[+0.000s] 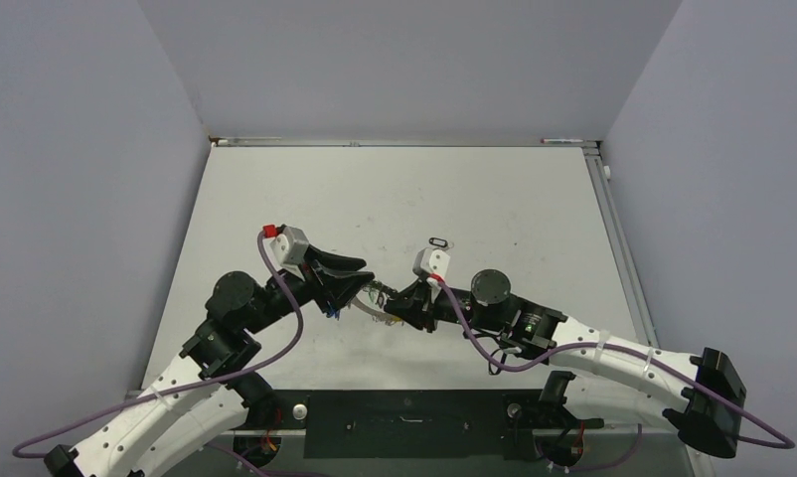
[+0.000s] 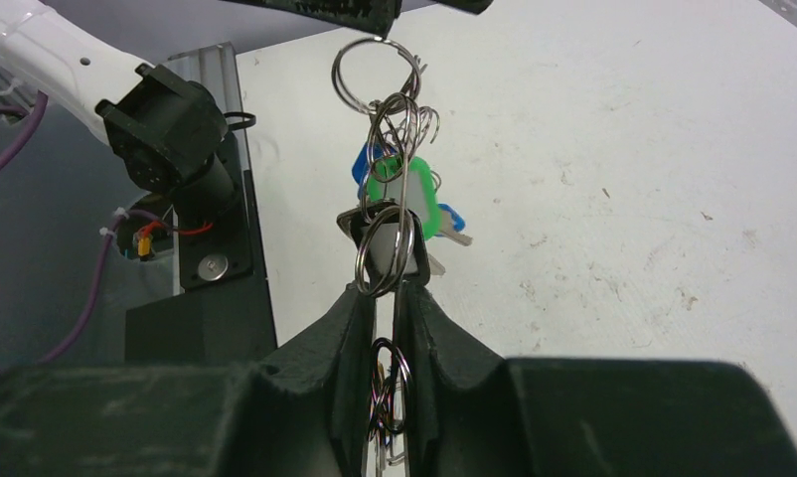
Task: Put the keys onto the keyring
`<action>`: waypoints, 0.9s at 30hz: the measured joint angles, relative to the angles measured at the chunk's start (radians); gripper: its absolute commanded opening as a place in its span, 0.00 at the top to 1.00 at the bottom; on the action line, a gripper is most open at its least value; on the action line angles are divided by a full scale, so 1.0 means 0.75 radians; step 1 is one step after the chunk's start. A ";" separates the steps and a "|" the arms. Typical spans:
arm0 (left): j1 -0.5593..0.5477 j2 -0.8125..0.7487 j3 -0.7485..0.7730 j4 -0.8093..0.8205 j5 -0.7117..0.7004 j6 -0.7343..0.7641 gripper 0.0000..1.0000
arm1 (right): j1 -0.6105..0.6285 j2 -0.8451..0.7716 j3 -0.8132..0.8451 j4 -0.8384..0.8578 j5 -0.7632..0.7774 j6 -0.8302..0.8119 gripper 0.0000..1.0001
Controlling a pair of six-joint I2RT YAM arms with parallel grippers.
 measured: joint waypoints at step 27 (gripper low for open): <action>-0.026 -0.125 0.126 -0.372 0.138 0.948 0.63 | 0.043 0.186 0.461 -0.618 0.246 0.083 0.95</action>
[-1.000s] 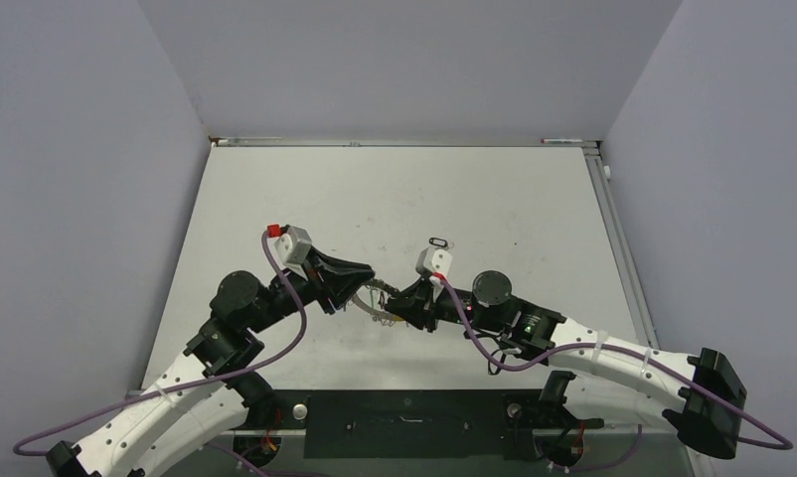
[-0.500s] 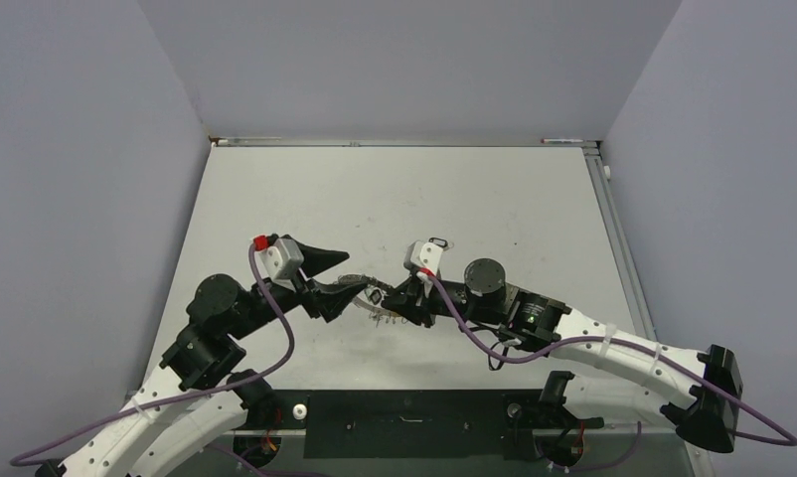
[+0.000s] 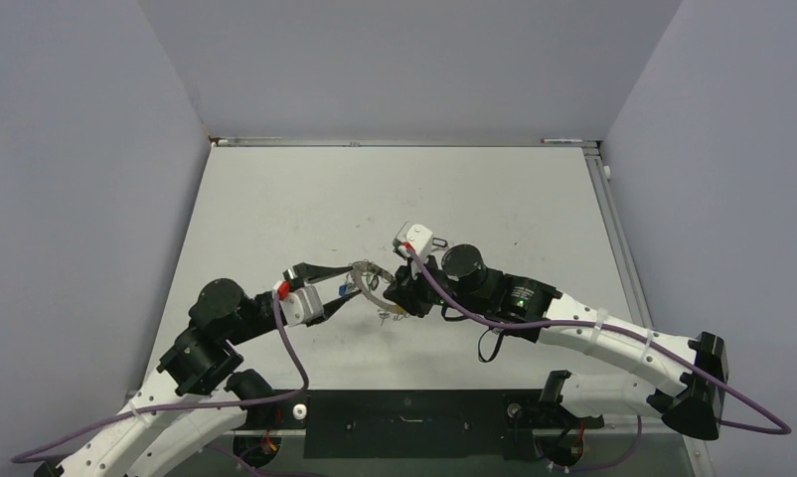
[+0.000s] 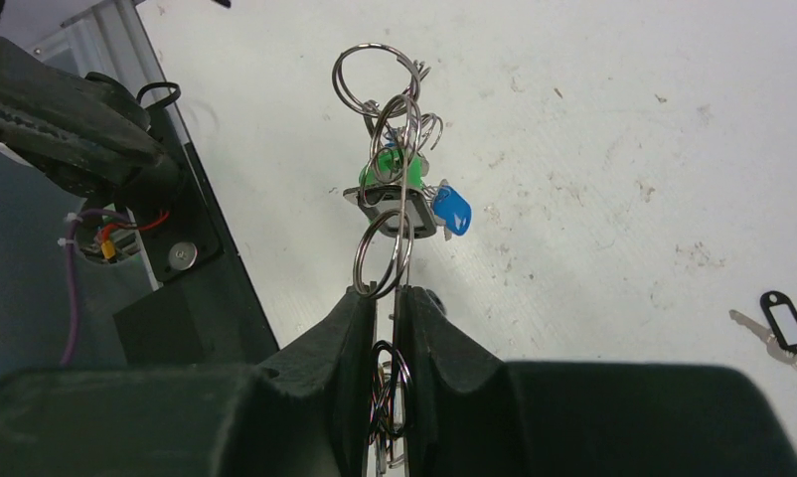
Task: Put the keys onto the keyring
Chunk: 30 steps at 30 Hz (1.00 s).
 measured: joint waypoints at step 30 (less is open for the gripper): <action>-0.414 0.081 -0.099 0.095 -0.289 0.566 0.75 | 0.068 -0.001 0.032 -0.053 0.036 0.085 0.95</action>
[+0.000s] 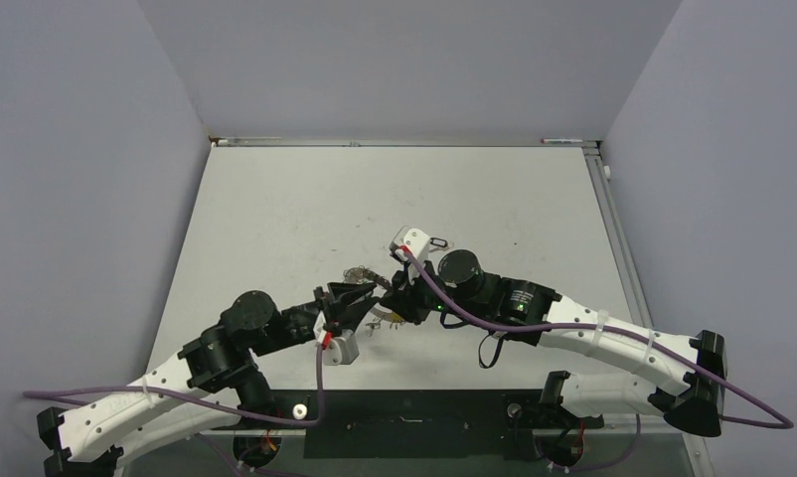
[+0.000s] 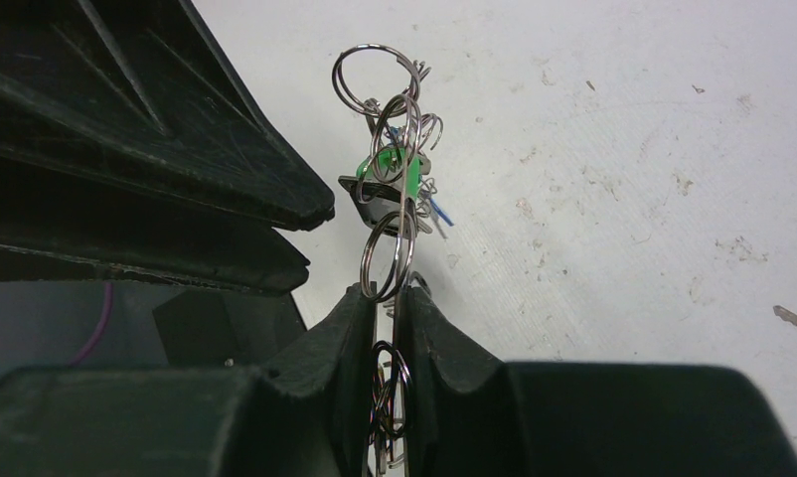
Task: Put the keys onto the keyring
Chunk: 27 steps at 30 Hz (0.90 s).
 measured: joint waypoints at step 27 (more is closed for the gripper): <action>-0.138 0.046 -0.048 0.070 -0.217 0.254 0.88 | 0.025 0.001 0.000 -0.009 -0.003 0.035 0.95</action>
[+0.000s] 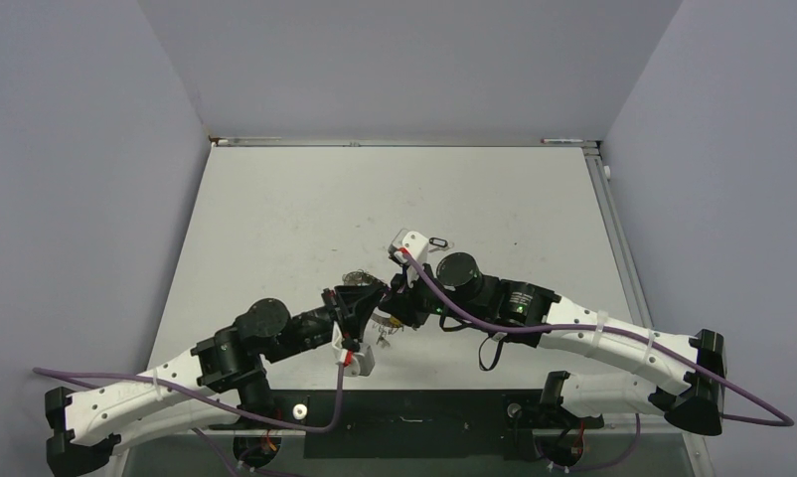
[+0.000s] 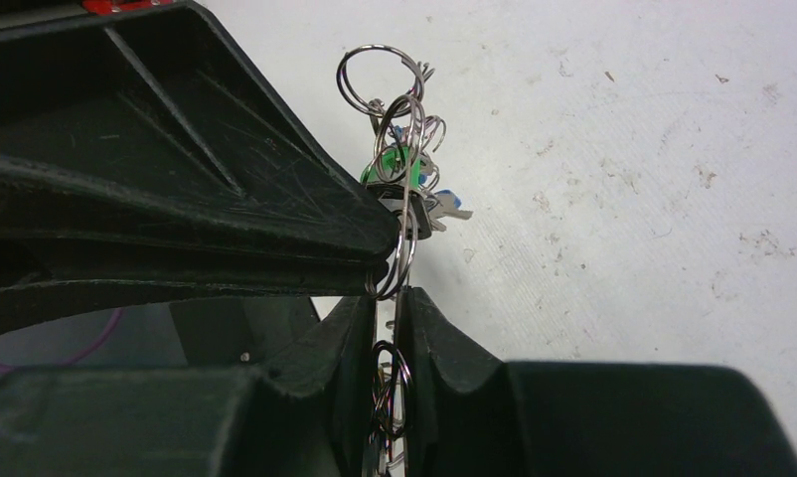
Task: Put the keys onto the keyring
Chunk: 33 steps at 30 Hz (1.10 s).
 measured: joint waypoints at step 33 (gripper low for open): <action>-0.207 -0.028 -0.144 0.219 -0.346 0.345 1.00 | 0.001 0.021 0.002 0.049 -0.026 0.058 0.78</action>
